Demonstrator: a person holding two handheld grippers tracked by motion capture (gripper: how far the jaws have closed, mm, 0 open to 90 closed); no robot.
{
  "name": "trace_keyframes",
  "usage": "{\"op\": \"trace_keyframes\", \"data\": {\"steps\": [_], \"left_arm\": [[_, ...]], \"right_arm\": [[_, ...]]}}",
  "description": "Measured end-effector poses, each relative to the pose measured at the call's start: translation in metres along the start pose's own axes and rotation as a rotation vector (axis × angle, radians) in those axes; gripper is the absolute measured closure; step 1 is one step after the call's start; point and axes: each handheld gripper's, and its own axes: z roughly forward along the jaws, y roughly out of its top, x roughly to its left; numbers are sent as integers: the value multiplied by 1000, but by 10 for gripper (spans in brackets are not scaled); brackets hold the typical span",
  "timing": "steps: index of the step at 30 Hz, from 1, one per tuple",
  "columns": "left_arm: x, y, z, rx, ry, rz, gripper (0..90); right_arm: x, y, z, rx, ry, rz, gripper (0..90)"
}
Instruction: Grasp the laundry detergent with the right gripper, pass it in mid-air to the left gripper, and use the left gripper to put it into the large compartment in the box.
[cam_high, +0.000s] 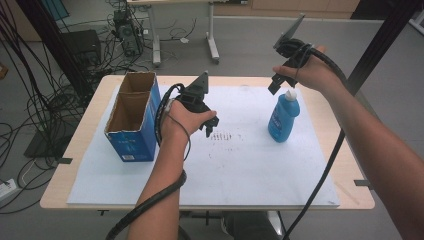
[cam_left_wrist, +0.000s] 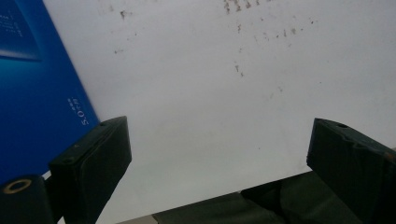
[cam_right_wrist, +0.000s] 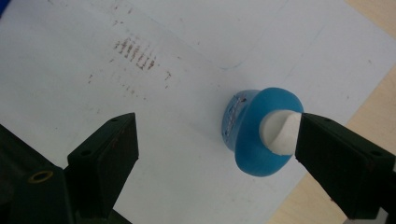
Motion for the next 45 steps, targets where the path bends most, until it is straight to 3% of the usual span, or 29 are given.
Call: {"op": "trace_keyframes", "data": {"steps": [9,17,21,32,45], "left_arm": [[0,3,-2,-12,1,3,69],[2,-1,4,-16,-6,0,70],[5,-5,3,-19,-5,-6,70],[3,-5,1,-25,-6,-3,70],[3,-6,9,-10,-5,0,70]], "right_arm": [[-14,-19,-4,-7,-6,14,134],[-28,-42,0,-38,3,58,120],[-36,-55,6,-48,1,75,109],[-38,-71,18,-95,-12,85,90],[-49,-92,46,-166,-24,115,73]]}}
